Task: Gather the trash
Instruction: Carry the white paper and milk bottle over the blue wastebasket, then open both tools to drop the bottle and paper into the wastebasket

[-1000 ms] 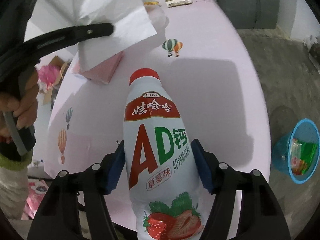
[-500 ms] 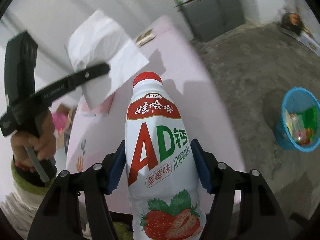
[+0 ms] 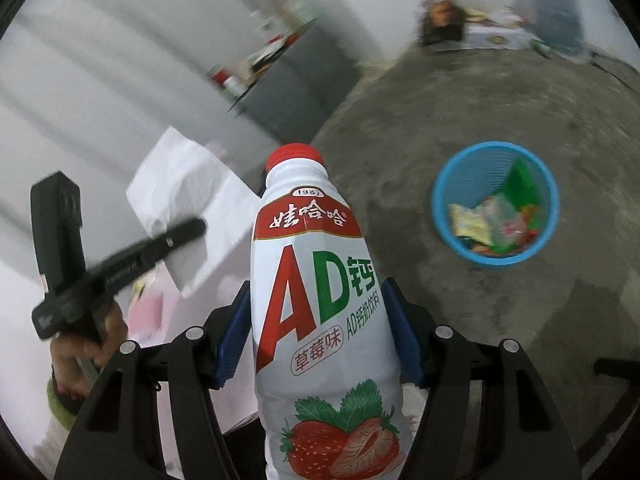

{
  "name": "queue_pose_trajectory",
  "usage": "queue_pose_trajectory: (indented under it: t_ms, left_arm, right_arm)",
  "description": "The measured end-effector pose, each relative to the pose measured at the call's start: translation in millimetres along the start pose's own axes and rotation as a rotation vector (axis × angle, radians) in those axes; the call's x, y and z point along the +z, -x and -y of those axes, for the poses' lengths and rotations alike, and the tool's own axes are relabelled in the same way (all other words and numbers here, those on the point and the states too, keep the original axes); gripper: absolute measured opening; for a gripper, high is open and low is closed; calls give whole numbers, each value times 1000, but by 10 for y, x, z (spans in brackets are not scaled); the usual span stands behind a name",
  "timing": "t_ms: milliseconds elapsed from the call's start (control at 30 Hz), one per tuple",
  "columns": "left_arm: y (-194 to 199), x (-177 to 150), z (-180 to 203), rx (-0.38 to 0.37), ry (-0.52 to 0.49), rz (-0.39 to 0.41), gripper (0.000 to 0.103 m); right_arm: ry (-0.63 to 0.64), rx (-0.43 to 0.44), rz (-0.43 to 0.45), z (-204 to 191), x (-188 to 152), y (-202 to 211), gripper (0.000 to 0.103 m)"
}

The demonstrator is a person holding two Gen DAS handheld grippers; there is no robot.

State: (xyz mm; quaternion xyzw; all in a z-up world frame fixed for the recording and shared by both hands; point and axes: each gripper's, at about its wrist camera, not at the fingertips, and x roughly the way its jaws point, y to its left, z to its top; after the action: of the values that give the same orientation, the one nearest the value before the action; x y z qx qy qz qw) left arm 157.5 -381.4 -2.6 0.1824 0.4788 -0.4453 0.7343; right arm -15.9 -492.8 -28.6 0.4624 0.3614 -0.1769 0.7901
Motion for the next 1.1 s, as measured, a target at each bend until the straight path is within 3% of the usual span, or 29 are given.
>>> queue_pose_trajectory:
  t_ms: [267, 467, 500, 600, 633, 667, 800, 867, 1100]
  left_arm:
    - [-1152, 319, 587, -216, 51, -178, 5]
    - [-1916, 449, 663, -264, 122, -273, 6]
    - [-2002, 454, 634, -263, 128, -281, 12]
    - [-2335, 552, 647, -239, 166, -316, 53]
    - [-2419, 568, 628, -231, 184, -316, 55]
    - [-2494, 576, 603, -220, 196, -319, 55]
    - [-2547, 504, 494, -219, 241, -336, 59]
    - [-2472, 460, 467, -233, 225, -340, 59]
    - [-1755, 374, 331, -246, 150, -254, 60]
  right_arm:
    - [-201, -42, -44, 915, 258, -324, 62]
    - [-311, -61, -66, 1436, 546, -677, 63]
    - [-315, -76, -56, 1509, 620, -740, 63]
    - [-345, -88, -49, 1742, 793, -937, 70]
    - [-381, -71, -37, 1896, 839, -1057, 81]
    - [-411, -71, -31, 2024, 877, -1130, 85]
    - [-512, -133, -45, 2405, 814, -1369, 85]
    - [-535, -109, -36, 2459, 710, -1357, 85]
    - [-508, -105, -32, 2344, 507, -1151, 85]
